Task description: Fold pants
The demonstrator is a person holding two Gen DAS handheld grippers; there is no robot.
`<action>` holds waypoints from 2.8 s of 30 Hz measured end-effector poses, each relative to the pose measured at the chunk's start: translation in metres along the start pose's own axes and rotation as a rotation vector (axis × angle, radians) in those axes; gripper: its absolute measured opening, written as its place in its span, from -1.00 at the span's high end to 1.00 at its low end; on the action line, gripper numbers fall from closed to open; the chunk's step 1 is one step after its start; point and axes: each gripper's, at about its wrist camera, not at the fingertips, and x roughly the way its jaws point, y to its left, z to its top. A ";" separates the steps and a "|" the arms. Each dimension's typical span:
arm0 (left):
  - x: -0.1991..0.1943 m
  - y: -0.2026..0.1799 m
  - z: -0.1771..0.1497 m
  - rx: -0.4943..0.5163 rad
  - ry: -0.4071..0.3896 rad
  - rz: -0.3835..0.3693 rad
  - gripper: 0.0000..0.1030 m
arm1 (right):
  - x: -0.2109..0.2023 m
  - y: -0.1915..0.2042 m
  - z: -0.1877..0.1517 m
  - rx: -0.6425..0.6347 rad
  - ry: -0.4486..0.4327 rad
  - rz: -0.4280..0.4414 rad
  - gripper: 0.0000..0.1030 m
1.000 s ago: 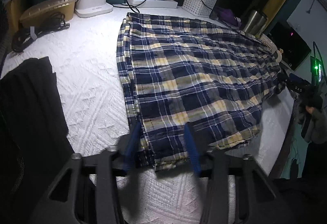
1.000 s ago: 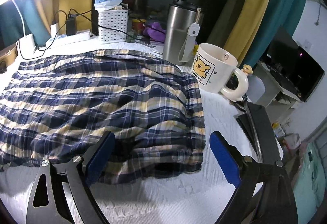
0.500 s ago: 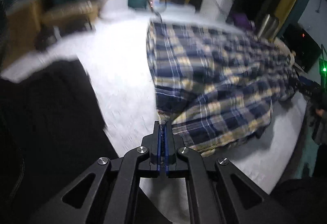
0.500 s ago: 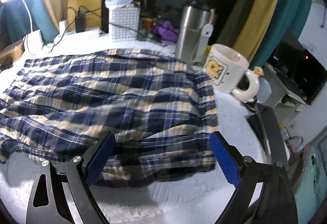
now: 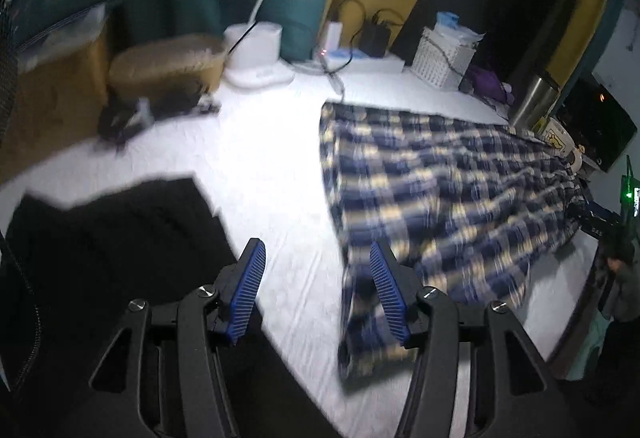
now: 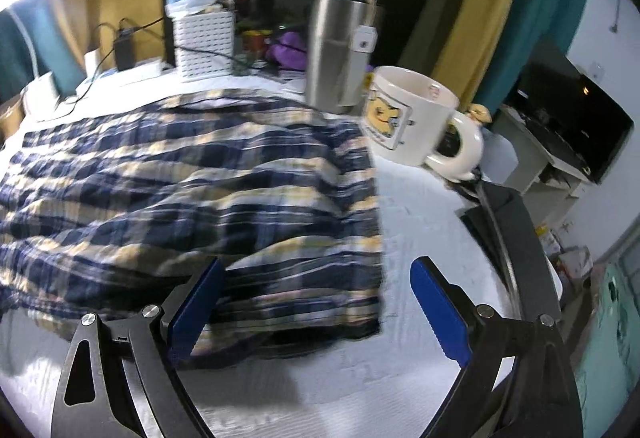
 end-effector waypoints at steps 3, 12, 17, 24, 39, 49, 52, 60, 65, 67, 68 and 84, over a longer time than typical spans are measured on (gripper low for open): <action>0.021 -0.012 0.019 0.052 0.002 -0.003 -0.05 | 0.003 -0.012 -0.003 0.040 0.003 -0.007 -0.83; 0.088 -0.036 0.055 0.155 0.058 -0.001 -0.05 | 0.031 -0.033 -0.014 0.209 0.069 0.144 -0.83; 0.117 -0.041 0.064 0.194 0.106 0.002 0.60 | 0.039 -0.016 -0.008 0.145 0.065 0.184 -0.09; 0.125 -0.030 0.073 0.193 0.078 0.105 1.00 | 0.047 -0.014 0.005 0.110 0.052 0.158 0.31; 0.114 -0.023 0.082 0.112 0.060 0.003 0.32 | 0.031 -0.026 0.010 0.112 0.027 0.061 -0.50; 0.098 -0.031 0.087 0.091 -0.020 -0.009 -0.14 | 0.029 -0.030 0.009 0.125 0.015 0.057 -0.64; 0.114 -0.039 0.081 0.140 0.039 -0.011 -0.14 | 0.033 -0.023 0.009 0.120 0.018 0.072 -0.64; 0.136 -0.038 0.074 0.183 0.092 0.036 0.86 | 0.038 -0.022 0.011 0.125 0.012 0.076 -0.64; 0.129 -0.033 0.076 0.173 0.066 0.072 0.97 | 0.045 -0.019 0.012 0.121 0.020 0.083 -0.64; 0.125 -0.029 0.079 0.152 0.051 0.082 0.97 | 0.047 -0.017 0.012 0.118 0.022 0.087 -0.64; 0.124 -0.028 0.079 0.148 0.043 0.093 0.97 | 0.048 -0.016 0.012 0.114 0.025 0.087 -0.64; 0.094 -0.022 0.097 0.107 0.007 0.075 0.42 | 0.021 -0.013 0.018 0.096 -0.057 0.059 -0.64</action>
